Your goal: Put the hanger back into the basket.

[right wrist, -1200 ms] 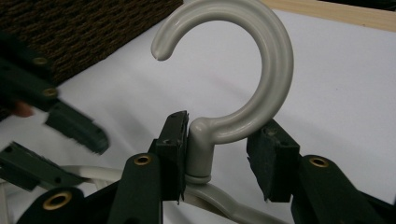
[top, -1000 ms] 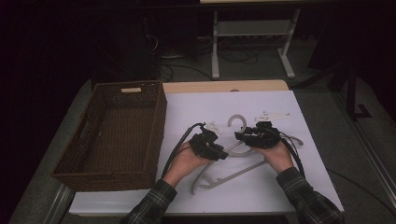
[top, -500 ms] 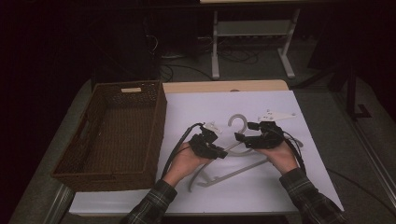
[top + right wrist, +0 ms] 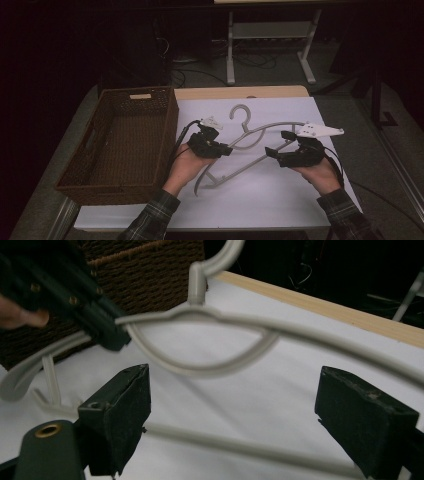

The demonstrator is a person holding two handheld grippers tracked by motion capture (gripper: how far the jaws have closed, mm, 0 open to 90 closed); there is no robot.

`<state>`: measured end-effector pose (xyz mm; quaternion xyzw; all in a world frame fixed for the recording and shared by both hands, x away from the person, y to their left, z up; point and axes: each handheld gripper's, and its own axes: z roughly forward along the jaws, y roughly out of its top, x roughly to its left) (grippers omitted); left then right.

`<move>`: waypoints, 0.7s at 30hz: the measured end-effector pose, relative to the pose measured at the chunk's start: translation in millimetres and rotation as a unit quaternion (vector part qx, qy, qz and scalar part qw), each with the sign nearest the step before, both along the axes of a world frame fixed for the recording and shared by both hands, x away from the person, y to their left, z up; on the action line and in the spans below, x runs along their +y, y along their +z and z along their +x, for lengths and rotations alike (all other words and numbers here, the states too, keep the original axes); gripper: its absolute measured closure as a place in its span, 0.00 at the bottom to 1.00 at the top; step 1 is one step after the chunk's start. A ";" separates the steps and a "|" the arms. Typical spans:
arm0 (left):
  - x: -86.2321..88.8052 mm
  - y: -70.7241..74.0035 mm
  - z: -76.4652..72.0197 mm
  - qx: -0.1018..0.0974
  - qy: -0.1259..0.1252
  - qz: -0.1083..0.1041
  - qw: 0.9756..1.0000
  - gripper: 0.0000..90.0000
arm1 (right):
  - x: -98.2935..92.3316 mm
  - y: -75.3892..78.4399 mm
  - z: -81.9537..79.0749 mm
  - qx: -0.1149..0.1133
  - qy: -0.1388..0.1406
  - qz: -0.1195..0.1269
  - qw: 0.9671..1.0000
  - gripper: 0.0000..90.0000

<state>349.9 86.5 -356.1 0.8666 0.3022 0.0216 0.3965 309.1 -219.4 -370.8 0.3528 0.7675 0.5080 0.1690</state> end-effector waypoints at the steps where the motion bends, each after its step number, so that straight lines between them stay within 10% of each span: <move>1: 3.2 4.4 0.0 -0.002 0.005 0.000 1.000 0.90 | -2.0 0.1 -2.0 -0.002 0.001 0.001 1.000 0.15; 21: 62.8 59.0 2.7 -0.028 0.069 -0.006 0.997 0.90 | -32.3 -18.2 -23.2 0.005 -0.005 -0.013 1.000 0.13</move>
